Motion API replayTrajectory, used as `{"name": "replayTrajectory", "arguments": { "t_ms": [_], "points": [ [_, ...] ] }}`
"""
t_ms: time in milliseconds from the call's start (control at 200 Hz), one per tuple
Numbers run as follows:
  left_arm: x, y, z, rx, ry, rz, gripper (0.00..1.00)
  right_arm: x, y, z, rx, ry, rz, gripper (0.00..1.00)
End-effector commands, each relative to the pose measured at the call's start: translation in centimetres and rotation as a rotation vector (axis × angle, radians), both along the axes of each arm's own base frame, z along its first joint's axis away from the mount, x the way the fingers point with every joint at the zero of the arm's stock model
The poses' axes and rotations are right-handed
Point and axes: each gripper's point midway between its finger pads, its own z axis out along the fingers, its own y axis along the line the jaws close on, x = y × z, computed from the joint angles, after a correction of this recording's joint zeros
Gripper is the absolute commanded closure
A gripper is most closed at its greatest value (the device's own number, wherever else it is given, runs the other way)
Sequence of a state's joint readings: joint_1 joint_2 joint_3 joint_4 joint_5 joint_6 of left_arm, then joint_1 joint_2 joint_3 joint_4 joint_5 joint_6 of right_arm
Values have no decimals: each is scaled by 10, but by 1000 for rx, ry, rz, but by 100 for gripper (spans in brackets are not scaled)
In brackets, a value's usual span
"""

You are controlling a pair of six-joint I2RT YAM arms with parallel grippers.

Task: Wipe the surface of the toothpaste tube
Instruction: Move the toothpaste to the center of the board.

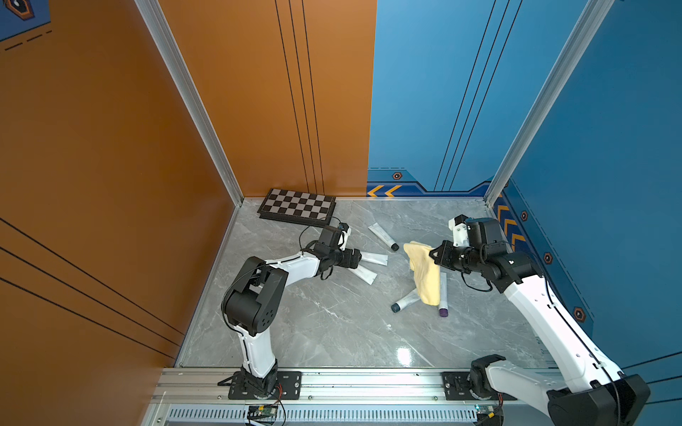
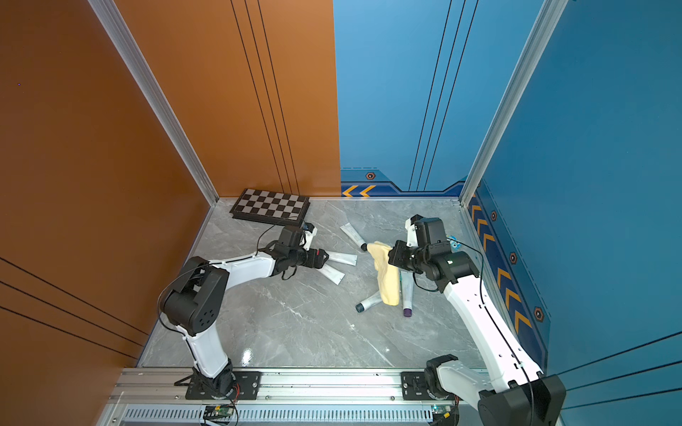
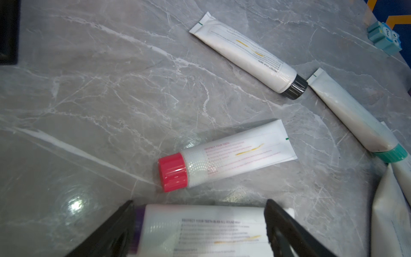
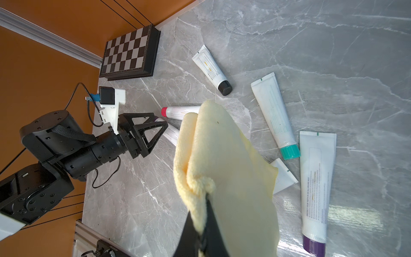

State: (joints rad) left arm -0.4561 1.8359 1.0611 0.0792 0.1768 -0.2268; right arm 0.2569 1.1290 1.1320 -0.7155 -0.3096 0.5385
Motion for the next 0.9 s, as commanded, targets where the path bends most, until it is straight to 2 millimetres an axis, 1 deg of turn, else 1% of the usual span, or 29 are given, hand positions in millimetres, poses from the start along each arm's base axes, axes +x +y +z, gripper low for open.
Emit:
{"name": "replayTrajectory", "arguments": {
  "t_ms": [0, 90, 160, 355, 425, 495, 591, 686, 896],
  "points": [
    [-1, 0, 9, 11, -12, -26, 8, -6, 1, -3, -11, -3, 26, 100],
    [4, 0, 2, 47, 5, -47, 7, -6, 3, -4, -8, -2, 29, 100],
    [11, -2, -1, 69, 7, -61, 8, -6, 3, -4, -6, -2, 30, 100],
    [30, -14, -9, 91, 33, -116, 8, -9, 2, -7, -9, 0, 29, 100],
    [31, -14, -16, 94, 61, -128, 8, -10, 2, -6, -7, -4, 29, 100],
    [27, -11, -20, 85, 82, -126, 9, -11, 1, -5, -7, -10, 28, 100],
    [16, -7, -25, 69, 114, -128, 9, -12, 1, -4, -7, -13, 29, 100],
    [1, -3, -30, 60, 146, -129, 9, -12, 3, -4, -1, -12, 37, 100],
    [-31, 4, -31, 58, 177, -128, 10, -14, 4, -3, 7, -17, 44, 100]
  ]
}}
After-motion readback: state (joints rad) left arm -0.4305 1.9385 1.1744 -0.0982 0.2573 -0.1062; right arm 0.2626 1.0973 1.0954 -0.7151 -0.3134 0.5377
